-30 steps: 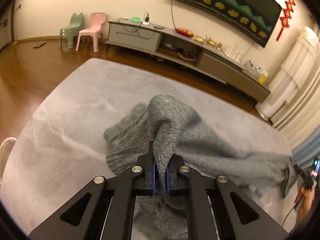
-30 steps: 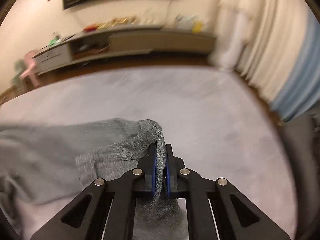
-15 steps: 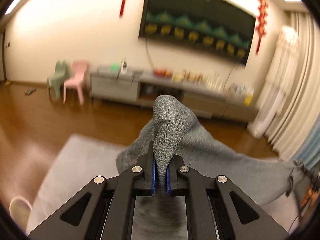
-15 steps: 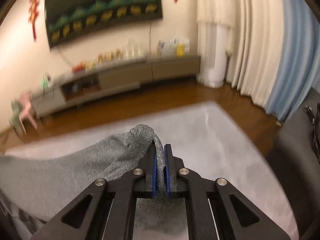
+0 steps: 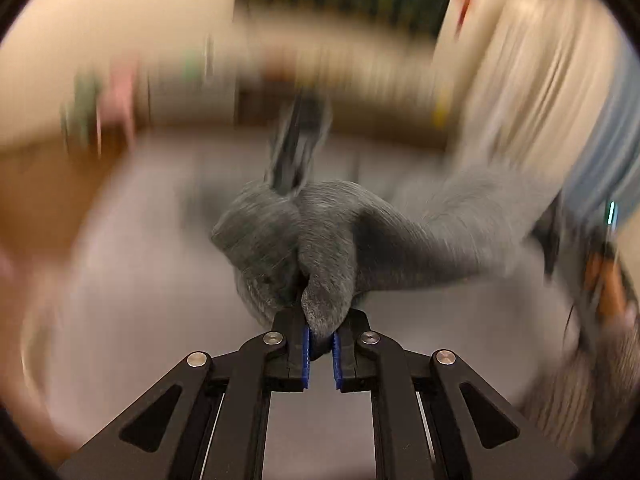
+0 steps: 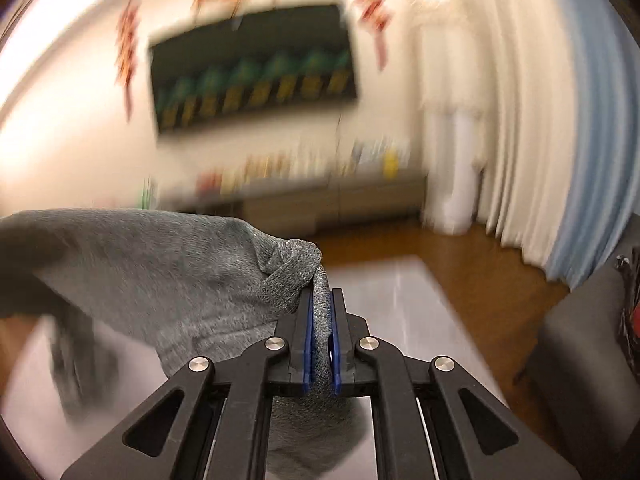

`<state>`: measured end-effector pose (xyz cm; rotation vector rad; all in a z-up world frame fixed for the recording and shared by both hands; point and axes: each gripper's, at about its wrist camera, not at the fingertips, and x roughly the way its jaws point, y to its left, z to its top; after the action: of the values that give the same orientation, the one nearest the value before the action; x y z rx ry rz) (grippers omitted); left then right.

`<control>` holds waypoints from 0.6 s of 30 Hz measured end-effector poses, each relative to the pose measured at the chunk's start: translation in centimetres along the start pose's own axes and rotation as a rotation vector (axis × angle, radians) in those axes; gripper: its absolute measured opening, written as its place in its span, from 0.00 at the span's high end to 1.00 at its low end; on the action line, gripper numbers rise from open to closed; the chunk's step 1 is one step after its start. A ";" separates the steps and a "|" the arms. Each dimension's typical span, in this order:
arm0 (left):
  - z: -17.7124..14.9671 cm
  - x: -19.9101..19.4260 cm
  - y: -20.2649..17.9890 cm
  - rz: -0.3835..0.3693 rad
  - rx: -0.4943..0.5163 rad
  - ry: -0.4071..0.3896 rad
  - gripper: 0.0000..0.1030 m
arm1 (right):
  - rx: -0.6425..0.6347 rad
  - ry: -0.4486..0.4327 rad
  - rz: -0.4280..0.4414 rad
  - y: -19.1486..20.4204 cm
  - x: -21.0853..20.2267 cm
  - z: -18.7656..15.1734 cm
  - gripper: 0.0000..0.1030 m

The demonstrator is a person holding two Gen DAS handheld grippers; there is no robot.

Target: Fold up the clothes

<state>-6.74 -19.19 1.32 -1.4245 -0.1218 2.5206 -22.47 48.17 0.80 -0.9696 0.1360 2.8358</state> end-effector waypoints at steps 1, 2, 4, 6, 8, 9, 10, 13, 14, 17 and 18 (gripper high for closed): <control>-3.1 3.0 0.0 0.012 0.007 0.126 0.91 | -0.015 0.091 -0.009 -0.1 1.8 -2.5 0.88; -5.0 4.4 0.0 0.043 0.012 0.180 0.90 | -0.029 0.181 -0.019 -0.1 3.5 -4.9 0.87; -6.6 4.8 0.5 0.021 -0.048 0.198 0.87 | -0.054 0.349 -0.059 -0.3 6.6 -9.7 0.82; -6.2 3.2 0.7 -0.005 -0.078 0.166 0.85 | -0.056 0.384 -0.074 -0.3 6.8 -11.0 0.68; -4.8 0.9 0.7 -0.022 -0.068 0.104 0.76 | -0.048 0.372 -0.070 -0.1 5.6 -10.9 0.60; -3.9 -0.1 0.7 -0.037 -0.053 0.076 0.68 | -0.036 0.349 -0.069 -0.3 4.6 -10.4 0.53; -3.2 -1.0 0.7 -0.049 -0.038 0.047 0.63 | -0.023 0.325 -0.069 -0.5 3.7 -9.9 0.49; -1.3 -3.4 1.0 -0.068 -0.011 -0.025 0.49 | 0.059 0.275 -0.058 -1.7 1.8 -8.7 0.43; -0.7 -3.9 1.1 -0.080 -0.011 -0.040 0.46 | 0.104 0.267 -0.050 -2.5 1.4 -8.4 0.42; 0.3 -4.7 2.0 -0.084 -0.022 -0.073 0.43 | 0.222 0.298 -0.056 -3.7 1.8 -9.0 0.42; 0.3 -4.8 2.2 -0.080 -0.030 -0.082 0.40 | 0.232 0.310 -0.062 -3.9 2.1 -9.4 0.42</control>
<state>-4.99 -22.53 5.02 -1.3002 -0.2274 2.5228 -17.79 50.98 -8.06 -1.3219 0.4480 2.5230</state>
